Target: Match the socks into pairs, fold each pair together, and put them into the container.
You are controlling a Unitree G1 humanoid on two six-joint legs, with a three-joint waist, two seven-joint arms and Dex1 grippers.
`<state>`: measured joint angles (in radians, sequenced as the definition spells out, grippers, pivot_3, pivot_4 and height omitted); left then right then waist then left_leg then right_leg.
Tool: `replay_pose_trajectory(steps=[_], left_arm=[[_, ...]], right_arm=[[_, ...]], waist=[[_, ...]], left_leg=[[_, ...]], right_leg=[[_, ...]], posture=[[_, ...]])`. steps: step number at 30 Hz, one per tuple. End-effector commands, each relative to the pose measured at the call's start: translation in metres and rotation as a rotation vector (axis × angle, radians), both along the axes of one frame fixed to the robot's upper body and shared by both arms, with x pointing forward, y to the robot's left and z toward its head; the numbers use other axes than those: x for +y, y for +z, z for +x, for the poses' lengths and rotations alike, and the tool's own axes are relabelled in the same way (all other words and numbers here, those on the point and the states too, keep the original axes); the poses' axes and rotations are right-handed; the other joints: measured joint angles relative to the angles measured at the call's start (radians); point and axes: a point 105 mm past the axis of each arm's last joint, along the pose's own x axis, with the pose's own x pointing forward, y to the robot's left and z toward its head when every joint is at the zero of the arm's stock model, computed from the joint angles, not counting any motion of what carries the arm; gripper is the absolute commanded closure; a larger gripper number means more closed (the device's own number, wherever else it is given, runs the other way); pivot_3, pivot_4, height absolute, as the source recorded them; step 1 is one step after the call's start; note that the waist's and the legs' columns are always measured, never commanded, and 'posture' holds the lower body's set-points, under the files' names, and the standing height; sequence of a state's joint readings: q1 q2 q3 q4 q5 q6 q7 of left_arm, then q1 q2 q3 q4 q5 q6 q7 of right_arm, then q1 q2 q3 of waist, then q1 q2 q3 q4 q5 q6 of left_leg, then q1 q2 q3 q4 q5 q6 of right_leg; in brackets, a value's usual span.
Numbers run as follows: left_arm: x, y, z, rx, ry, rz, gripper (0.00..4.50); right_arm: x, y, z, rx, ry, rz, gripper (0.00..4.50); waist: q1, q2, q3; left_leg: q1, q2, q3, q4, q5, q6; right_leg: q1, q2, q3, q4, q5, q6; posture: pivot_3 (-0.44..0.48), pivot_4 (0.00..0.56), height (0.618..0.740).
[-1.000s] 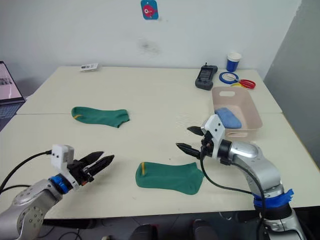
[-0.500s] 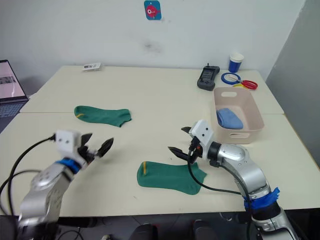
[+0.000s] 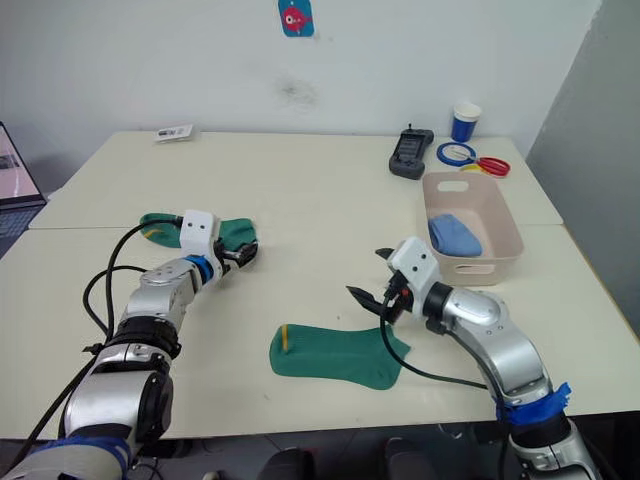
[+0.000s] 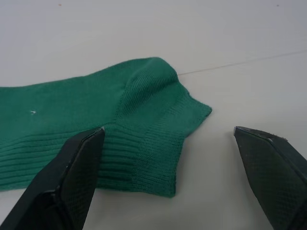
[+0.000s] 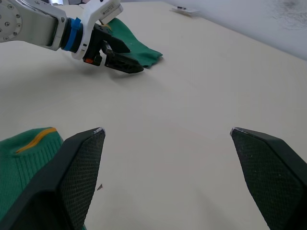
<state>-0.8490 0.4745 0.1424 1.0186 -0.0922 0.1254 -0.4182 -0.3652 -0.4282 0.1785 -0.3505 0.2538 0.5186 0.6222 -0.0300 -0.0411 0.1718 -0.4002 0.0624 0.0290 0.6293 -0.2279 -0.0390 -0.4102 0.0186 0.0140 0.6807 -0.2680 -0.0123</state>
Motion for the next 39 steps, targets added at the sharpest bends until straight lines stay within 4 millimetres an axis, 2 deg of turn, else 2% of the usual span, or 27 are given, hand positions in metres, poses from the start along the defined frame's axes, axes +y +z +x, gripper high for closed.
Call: replay_pose_trajectory(steps=[1,6,13,18,19,22,26,30,33,35,38,39], left_arm=[[0.000,0.003,0.005,0.007,0.011,0.006,0.64],[0.001,-0.003,0.005,0.036,0.025,-0.019,2.24],[-0.012,0.006,0.006,-0.026,-0.082,0.011,4.48],[-0.037,0.018,-0.002,-0.117,-0.270,0.074,4.48],[-0.049,0.022,-0.008,-0.148,-0.342,0.064,4.48],[-0.086,0.033,-0.038,-0.208,-0.571,0.053,4.48],[-0.128,0.036,-0.104,-0.188,-0.914,0.065,4.48],[-0.128,0.029,-0.152,-0.078,-1.086,0.123,4.48],[-0.127,0.029,-0.178,-0.005,-1.180,0.124,4.48],[-0.128,0.028,-0.188,0.022,-1.218,0.131,4.48],[-0.132,0.026,-0.190,0.021,-1.218,0.120,4.48],[-0.136,0.026,-0.190,0.015,-1.214,0.106,4.28]], right_arm=[[-0.004,0.016,-0.002,-0.067,-0.023,0.009,0.00],[-0.004,0.018,-0.002,-0.073,-0.028,0.005,0.00],[-0.007,0.018,0.001,-0.076,-0.035,0.000,0.00],[-0.008,0.016,0.002,-0.071,-0.028,-0.010,0.00],[-0.009,0.015,0.003,-0.068,-0.024,-0.013,0.00],[-0.013,0.012,0.005,-0.057,-0.017,-0.019,0.00],[-0.024,0.006,0.008,-0.047,-0.006,-0.058,0.00],[-0.036,0.002,0.014,-0.042,0.000,-0.100,0.00],[-0.043,0.000,0.017,-0.041,0.004,-0.120,0.00],[-0.044,-0.002,0.018,-0.039,0.006,-0.126,0.00],[-0.042,-0.005,0.018,-0.039,0.011,-0.127,0.00],[-0.041,-0.006,0.018,-0.038,0.013,-0.127,0.00]], waist=[[0.001,0.000,0.000],[0.001,0.000,0.000],[0.002,0.000,0.000],[0.002,0.000,0.000],[0.002,0.000,0.000],[0.001,0.000,0.000],[0.000,0.000,0.000],[-0.005,0.001,0.001],[-0.004,0.001,0.001],[-0.002,0.001,0.001],[0.000,0.001,0.001],[0.000,0.001,0.001]], left_leg=[[0.000,0.000,0.000,0.000,0.000,0.000],[0.000,-0.001,0.000,0.000,0.000,0.000],[0.000,-0.001,0.000,0.000,0.000,0.000],[0.000,-0.001,0.000,0.000,0.000,0.000],[0.000,-0.001,0.001,0.000,0.000,0.000],[0.000,0.000,0.001,0.000,0.000,-0.001],[0.000,0.000,0.001,0.000,0.001,-0.002],[0.002,0.000,0.001,0.000,0.000,-0.001],[0.003,0.001,0.001,0.000,0.000,0.000],[0.003,0.001,0.001,0.000,0.000,0.000],[0.002,0.000,0.001,0.000,0.000,0.000],[0.002,0.000,0.001,0.000,0.000,0.000]], right_leg=[[0.000,0.000,0.000,0.000,0.000,0.000],[0.000,0.000,0.000,0.001,0.000,0.001],[0.000,0.000,0.000,0.000,0.000,0.001],[0.000,0.000,0.000,0.000,0.000,0.001],[0.000,-0.001,0.000,0.000,0.000,0.001],[0.000,-0.002,0.001,0.000,0.000,0.001],[0.000,-0.002,0.001,0.001,0.000,0.001],[0.001,-0.002,0.002,0.001,0.000,0.000],[0.001,-0.001,0.002,0.001,0.000,0.000],[0.001,-0.001,0.001,0.001,0.000,0.000],[0.001,-0.001,0.002,0.000,0.000,0.000],[0.001,-0.001,0.002,0.000,0.000,0.000]], posture=[[0.000,0.150,0.740],[0.000,0.150,0.740],[0.000,0.150,0.740],[0.000,0.150,0.740],[0.000,0.150,0.740],[0.000,0.150,0.740],[0.000,0.150,0.740],[0.000,0.150,0.740],[0.000,0.150,0.740],[0.000,0.150,0.740],[0.000,0.150,0.740],[0.000,0.150,0.740]])
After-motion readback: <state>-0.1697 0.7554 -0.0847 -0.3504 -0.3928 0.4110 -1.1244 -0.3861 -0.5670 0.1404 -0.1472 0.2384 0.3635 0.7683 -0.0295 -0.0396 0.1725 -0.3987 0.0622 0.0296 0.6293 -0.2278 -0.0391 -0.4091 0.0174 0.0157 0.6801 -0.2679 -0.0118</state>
